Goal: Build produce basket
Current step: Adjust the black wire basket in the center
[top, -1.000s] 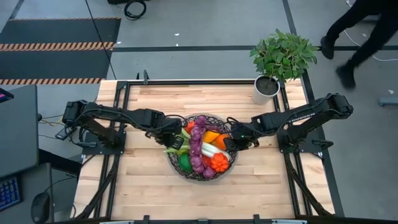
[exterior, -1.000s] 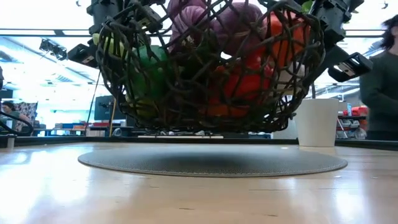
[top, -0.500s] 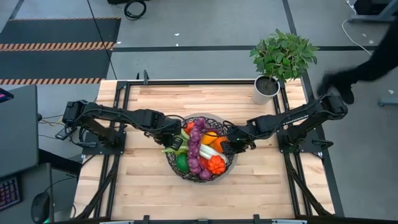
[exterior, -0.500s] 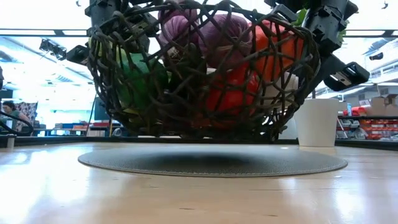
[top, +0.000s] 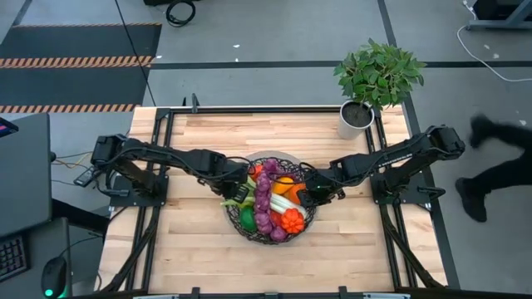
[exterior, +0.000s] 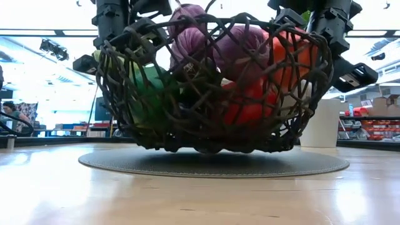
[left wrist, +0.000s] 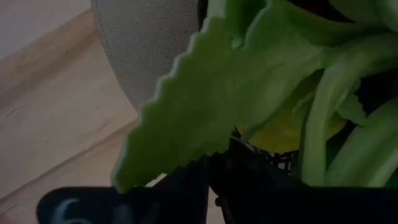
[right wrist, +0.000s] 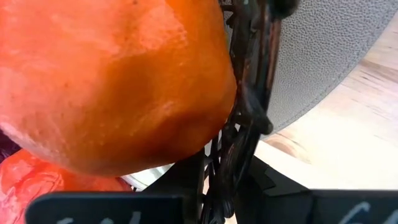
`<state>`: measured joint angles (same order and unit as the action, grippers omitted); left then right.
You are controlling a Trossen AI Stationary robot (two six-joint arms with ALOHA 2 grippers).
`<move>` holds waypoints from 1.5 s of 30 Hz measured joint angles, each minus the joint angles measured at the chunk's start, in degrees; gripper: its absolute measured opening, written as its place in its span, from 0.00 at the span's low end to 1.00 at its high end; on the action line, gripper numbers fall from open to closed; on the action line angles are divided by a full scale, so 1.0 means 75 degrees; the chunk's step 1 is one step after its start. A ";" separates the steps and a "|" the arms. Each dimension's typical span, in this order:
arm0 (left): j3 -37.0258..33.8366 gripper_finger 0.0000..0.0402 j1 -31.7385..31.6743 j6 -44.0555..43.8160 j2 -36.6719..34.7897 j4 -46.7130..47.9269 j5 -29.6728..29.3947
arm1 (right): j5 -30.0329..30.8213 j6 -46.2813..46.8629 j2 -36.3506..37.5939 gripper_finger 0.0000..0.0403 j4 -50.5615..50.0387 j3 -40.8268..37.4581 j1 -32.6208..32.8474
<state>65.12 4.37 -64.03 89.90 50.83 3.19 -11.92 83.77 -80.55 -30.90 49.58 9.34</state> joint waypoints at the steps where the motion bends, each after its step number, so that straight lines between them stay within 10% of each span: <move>1: 0.0000 0.11 -0.0008 0.0001 -0.0002 -0.0016 -0.0002 | 0.0003 -0.0020 0.0000 0.15 -0.0005 0.0000 0.0000; 26: 0.0009 0.21 -0.0152 0.0761 0.0024 0.0148 -0.0101 | 0.0038 -0.0478 0.0000 0.16 -0.0227 0.0017 -0.0327; 45: -0.0006 0.47 -0.0358 0.0972 0.0030 0.0335 -0.0051 | -0.0129 -0.1112 0.0012 0.40 -0.0378 0.0032 -0.0356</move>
<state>65.08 1.68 -56.74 90.13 53.34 2.81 -12.89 75.43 -80.47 -33.74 49.82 6.67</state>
